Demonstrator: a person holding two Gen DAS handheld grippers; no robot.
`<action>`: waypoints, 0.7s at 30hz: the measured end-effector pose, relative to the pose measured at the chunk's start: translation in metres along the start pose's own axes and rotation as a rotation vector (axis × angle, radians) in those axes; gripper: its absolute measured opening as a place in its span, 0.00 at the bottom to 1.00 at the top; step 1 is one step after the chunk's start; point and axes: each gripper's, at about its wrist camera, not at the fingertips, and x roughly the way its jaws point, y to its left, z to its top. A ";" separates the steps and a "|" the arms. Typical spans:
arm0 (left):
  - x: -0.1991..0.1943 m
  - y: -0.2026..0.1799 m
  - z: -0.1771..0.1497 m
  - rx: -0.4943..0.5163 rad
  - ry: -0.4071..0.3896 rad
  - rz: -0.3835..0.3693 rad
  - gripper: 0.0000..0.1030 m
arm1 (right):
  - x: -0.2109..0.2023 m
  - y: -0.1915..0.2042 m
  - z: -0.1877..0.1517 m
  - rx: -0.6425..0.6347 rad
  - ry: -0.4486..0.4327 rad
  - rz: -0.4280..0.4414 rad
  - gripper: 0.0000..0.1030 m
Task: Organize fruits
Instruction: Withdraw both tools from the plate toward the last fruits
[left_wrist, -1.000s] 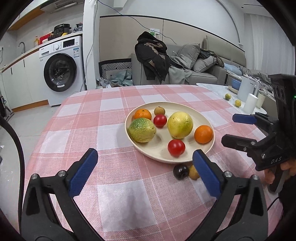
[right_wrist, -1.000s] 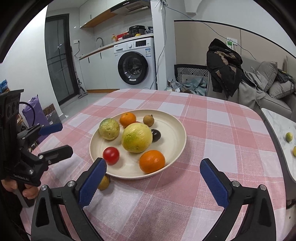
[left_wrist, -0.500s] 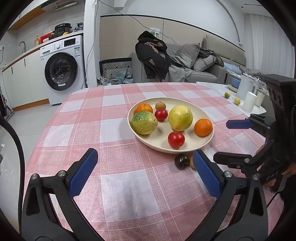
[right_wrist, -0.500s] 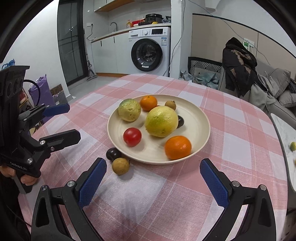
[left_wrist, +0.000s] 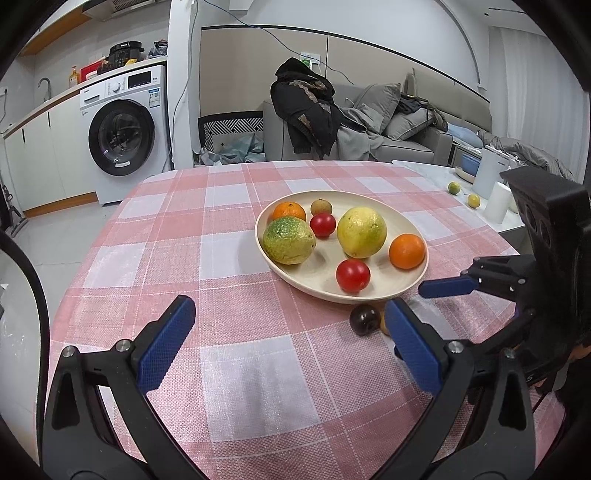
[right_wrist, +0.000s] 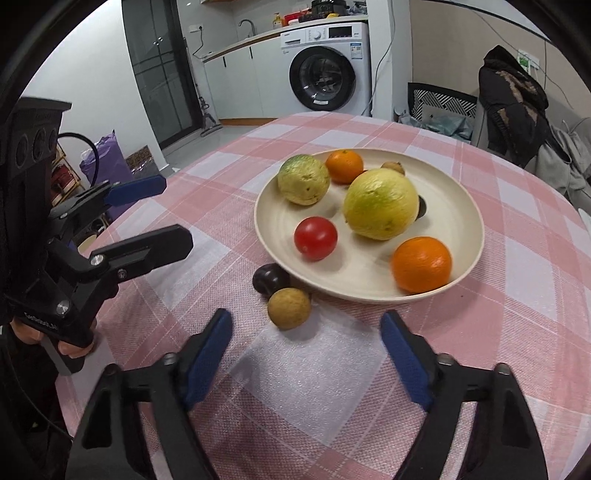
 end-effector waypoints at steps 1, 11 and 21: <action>0.000 0.000 0.000 0.000 0.000 0.000 0.99 | 0.002 0.002 -0.001 -0.008 0.008 0.003 0.74; 0.004 -0.002 0.000 0.008 0.012 -0.001 0.99 | 0.013 0.009 0.003 -0.032 0.031 0.029 0.54; 0.006 -0.002 0.001 0.010 0.019 -0.002 0.99 | 0.018 0.012 0.007 -0.055 0.034 0.026 0.34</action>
